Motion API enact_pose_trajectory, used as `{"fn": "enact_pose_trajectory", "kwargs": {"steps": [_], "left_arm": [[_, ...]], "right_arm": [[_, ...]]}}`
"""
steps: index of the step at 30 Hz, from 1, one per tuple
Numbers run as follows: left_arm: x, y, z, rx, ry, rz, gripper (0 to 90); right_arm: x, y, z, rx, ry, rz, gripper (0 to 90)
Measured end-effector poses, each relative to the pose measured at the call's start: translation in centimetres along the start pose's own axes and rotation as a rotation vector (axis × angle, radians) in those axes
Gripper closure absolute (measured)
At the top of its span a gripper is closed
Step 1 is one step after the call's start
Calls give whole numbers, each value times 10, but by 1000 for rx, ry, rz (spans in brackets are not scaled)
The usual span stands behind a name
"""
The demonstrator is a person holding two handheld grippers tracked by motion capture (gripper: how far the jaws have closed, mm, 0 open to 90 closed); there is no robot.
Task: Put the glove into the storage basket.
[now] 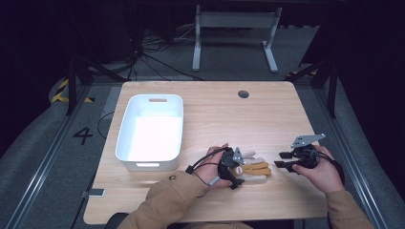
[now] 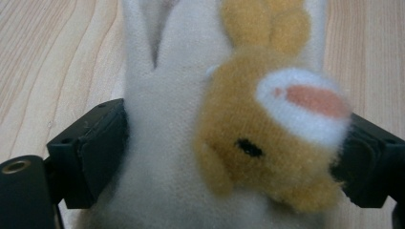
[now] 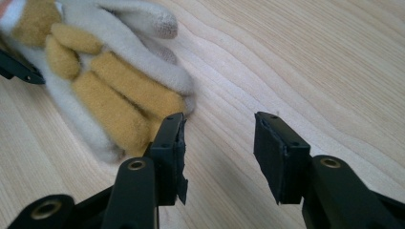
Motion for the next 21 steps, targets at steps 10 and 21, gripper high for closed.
{"fn": "enact_pose_trajectory", "kwargs": {"steps": [10,21], "left_arm": [[4,-2,-4,-11,-33,105,208],[3,-2,-4,-7,-40,123,262]], "right_arm": [[0,0,1,4,-4,4,546],[1,1,0,4,-4,9,543]]}}
Point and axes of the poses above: each handheld gripper's, and its own axes: x roughly forward along the jaws, y roughly out of its top, z roughly to its right, the point moved 6 cm from there along x, roughly forward along the jaws, and after that the axes turned 14 degrees about y, right-handed, at the moved point
